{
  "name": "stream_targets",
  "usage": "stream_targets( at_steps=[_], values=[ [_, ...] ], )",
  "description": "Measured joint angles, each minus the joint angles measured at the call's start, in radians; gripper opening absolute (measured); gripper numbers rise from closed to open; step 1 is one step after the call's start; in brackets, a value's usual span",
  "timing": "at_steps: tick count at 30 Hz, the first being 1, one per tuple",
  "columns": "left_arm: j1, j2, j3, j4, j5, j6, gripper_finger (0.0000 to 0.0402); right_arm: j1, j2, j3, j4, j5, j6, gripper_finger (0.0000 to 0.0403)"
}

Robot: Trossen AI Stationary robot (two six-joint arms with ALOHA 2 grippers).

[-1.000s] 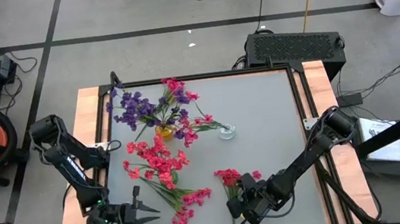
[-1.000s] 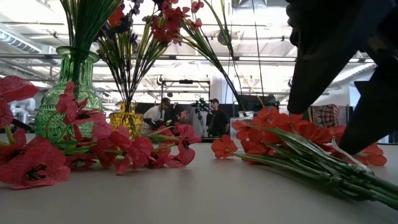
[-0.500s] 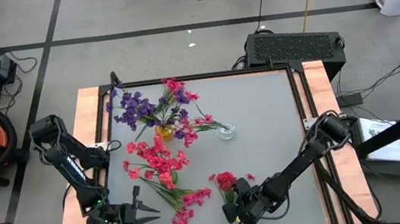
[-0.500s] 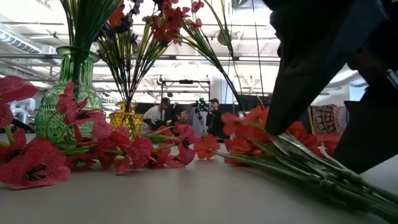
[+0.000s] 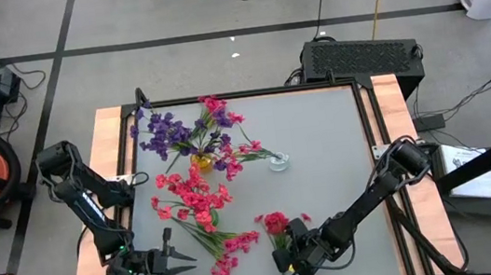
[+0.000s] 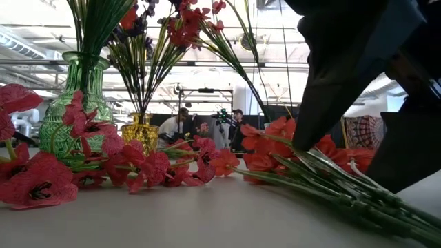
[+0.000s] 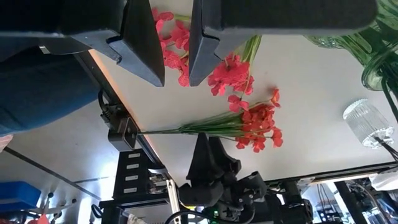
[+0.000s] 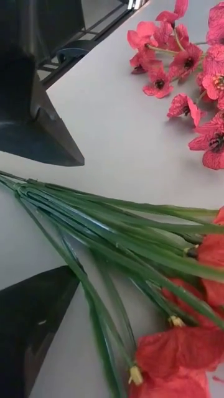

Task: Sort flowers into vase by color
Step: Put the orange flowers into the green vase

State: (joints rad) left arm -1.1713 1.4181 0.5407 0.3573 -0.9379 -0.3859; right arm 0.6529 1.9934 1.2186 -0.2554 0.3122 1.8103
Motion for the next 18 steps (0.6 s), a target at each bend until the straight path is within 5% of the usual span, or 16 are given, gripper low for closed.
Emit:
stream_targets(
  at_steps=[18],
  values=[
    [0.0,0.0,0.0,0.0,0.0,0.0,0.0082,-0.006,0.003,-0.002,0.003,-0.003,-0.017,0.011]
  ],
)
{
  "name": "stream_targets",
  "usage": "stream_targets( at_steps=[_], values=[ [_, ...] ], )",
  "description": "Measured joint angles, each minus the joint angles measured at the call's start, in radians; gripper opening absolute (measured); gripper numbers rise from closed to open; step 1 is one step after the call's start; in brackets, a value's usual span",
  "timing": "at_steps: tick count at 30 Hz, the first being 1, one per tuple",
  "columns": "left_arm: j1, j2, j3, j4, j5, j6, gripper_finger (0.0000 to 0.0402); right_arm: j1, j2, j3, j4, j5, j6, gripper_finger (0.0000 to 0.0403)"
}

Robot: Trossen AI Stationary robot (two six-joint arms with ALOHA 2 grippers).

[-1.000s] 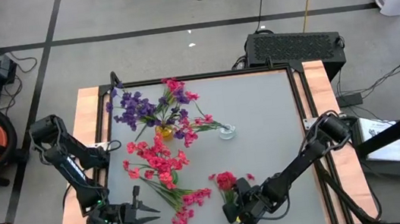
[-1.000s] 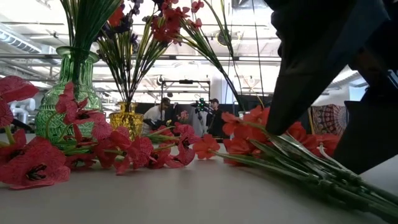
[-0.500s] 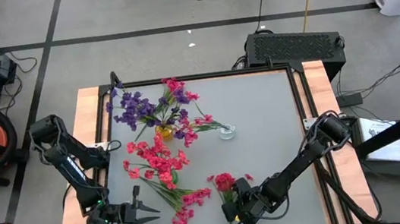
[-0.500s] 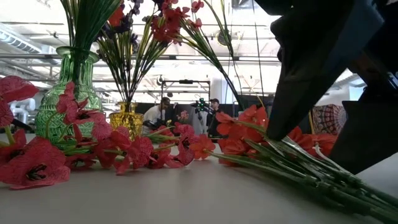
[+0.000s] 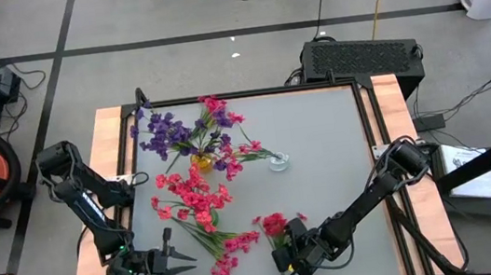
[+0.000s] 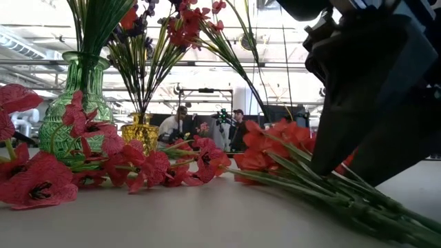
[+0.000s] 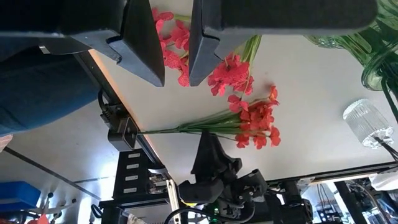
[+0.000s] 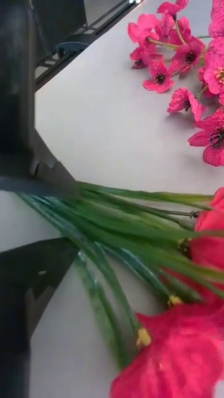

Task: Sort flowers into vase by color
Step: Put the orange flowers into the green vase

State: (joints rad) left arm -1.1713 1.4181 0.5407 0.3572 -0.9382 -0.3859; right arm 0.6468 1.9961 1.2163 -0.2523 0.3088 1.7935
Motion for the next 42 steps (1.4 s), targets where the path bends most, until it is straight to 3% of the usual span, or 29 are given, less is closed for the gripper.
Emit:
stream_targets(
  at_steps=[12,26,37,42],
  values=[
    [0.0,0.0,0.0,0.0,0.0,0.0,0.0082,-0.013,0.0,0.0,0.002,0.009,-0.089,0.0008],
    [0.0,0.0,0.0,0.0,0.0,0.0,0.0082,-0.019,-0.024,0.0,-0.012,0.085,-0.205,0.0002],
    [0.0,-0.001,0.0,0.0,-0.001,-0.002,0.0082,-0.016,-0.139,0.0,-0.029,0.228,-0.374,0.0001],
    [0.0,-0.001,0.0,0.0,-0.001,-0.002,0.0082,-0.01,-0.203,0.001,-0.123,0.282,-0.4,0.0]
  ],
)
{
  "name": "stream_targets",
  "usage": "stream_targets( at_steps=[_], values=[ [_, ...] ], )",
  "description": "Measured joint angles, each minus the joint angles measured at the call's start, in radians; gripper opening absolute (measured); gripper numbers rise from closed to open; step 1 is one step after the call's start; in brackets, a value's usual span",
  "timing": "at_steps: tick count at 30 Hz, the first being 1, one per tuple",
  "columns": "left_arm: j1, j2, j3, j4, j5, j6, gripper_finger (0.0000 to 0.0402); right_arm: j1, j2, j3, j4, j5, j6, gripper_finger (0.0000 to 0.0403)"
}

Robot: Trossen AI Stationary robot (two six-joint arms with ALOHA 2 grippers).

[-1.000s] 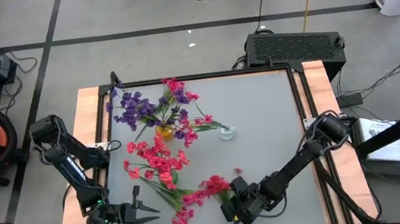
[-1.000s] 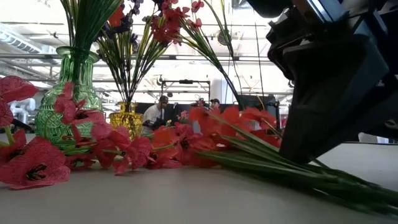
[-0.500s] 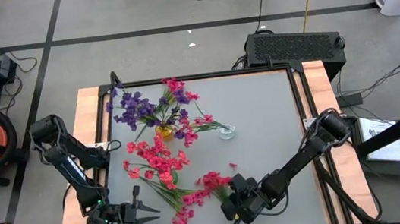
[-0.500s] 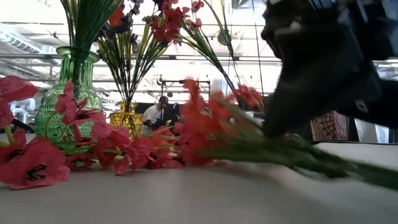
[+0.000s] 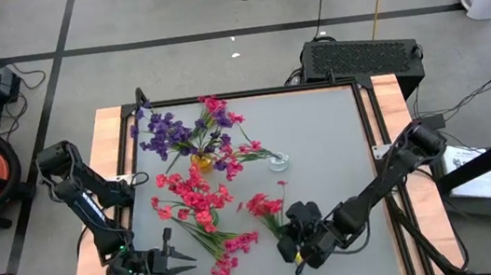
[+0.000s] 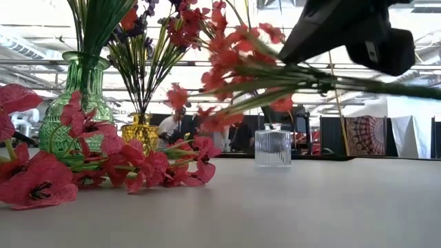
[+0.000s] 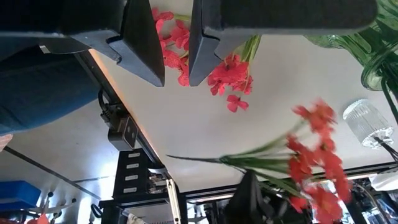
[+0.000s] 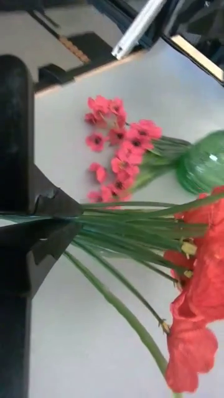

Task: Sort flowers into vase by color
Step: Put the orange flowers into the green vase

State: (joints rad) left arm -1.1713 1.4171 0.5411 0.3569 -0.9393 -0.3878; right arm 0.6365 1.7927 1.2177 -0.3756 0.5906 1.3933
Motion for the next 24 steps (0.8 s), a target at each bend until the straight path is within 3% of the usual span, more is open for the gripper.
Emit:
stream_targets(
  at_steps=[9,18,24],
  values=[
    [0.0,0.0,0.0,0.0,-0.008,0.0,0.0082,0.088,-0.125,0.001,-0.152,0.177,-0.042,0.0],
    [0.004,0.0,0.0,0.0,-0.038,0.0,0.0082,0.257,-0.17,0.001,-0.134,0.406,-0.199,0.0],
    [0.038,0.0,0.0,0.0,-0.038,0.001,0.0082,0.338,-0.137,0.001,-0.011,0.617,-0.358,0.0]
  ],
)
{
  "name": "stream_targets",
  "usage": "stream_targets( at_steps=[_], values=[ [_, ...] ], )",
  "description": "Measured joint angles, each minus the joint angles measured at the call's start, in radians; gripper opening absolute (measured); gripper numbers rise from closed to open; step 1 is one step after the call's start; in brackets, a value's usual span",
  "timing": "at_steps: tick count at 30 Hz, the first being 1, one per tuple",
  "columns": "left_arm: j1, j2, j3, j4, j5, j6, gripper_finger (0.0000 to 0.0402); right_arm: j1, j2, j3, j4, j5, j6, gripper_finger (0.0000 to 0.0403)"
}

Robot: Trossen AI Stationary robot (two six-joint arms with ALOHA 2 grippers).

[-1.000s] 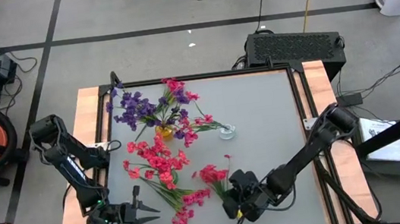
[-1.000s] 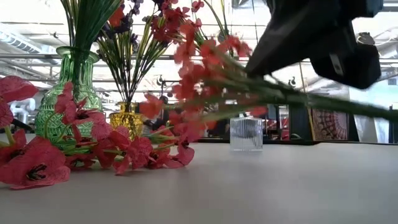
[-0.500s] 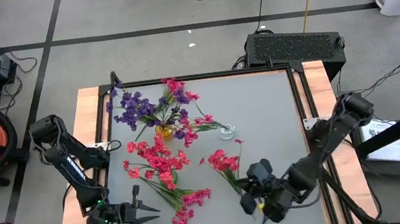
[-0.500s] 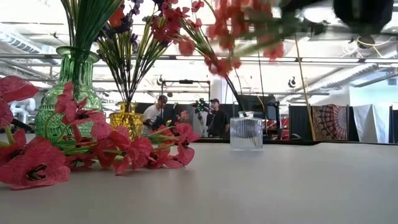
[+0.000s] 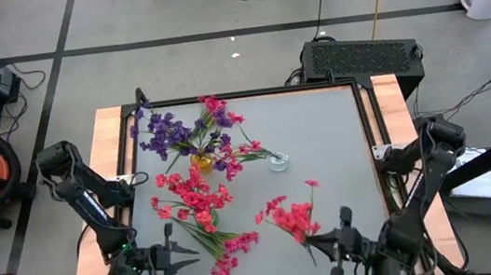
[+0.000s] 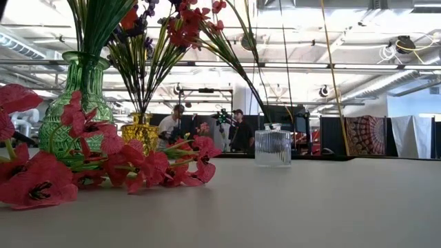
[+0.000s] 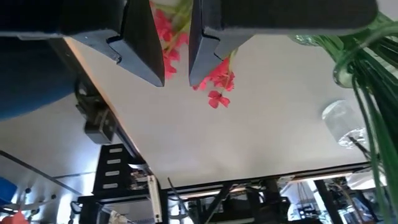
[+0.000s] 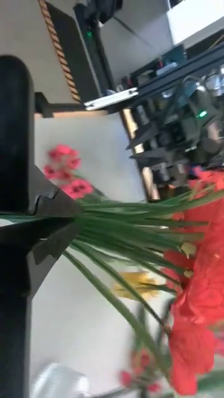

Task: Sort flowers into vase by color
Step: Put the orange flowers into the green vase

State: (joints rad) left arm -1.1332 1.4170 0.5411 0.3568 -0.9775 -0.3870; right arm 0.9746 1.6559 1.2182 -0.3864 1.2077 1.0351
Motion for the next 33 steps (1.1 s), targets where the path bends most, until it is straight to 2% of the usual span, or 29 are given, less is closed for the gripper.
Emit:
stream_targets(
  at_steps=[9,15,20,23,27,30,33],
  values=[
    [0.049,0.0,0.0,-0.001,0.001,0.008,0.0082,-0.015,0.084,0.0,0.205,0.134,-0.23,0.0],
    [0.044,0.0,0.0,-0.009,0.004,0.008,0.0082,-0.087,0.153,0.0,0.399,0.136,-0.405,0.0],
    [0.044,0.0,0.0,-0.04,0.012,0.006,0.0082,-0.137,0.21,0.0,0.676,0.115,-0.665,0.0],
    [0.044,0.0,0.0,-0.058,0.013,0.001,0.0082,-0.16,0.231,0.0,0.88,0.042,-0.847,0.0],
    [0.044,0.0,0.0,-0.063,0.013,0.001,0.0082,-0.191,0.263,0.0,1.152,-0.144,-1.07,0.0],
    [0.044,0.0,0.0,-0.062,0.013,0.001,0.0082,-0.218,0.279,0.0,1.283,-0.279,-1.193,0.0],
    [0.044,0.0,0.0,-0.061,0.015,0.0,0.0082,-0.246,0.286,0.0,1.343,-0.374,-1.278,0.0]
  ],
)
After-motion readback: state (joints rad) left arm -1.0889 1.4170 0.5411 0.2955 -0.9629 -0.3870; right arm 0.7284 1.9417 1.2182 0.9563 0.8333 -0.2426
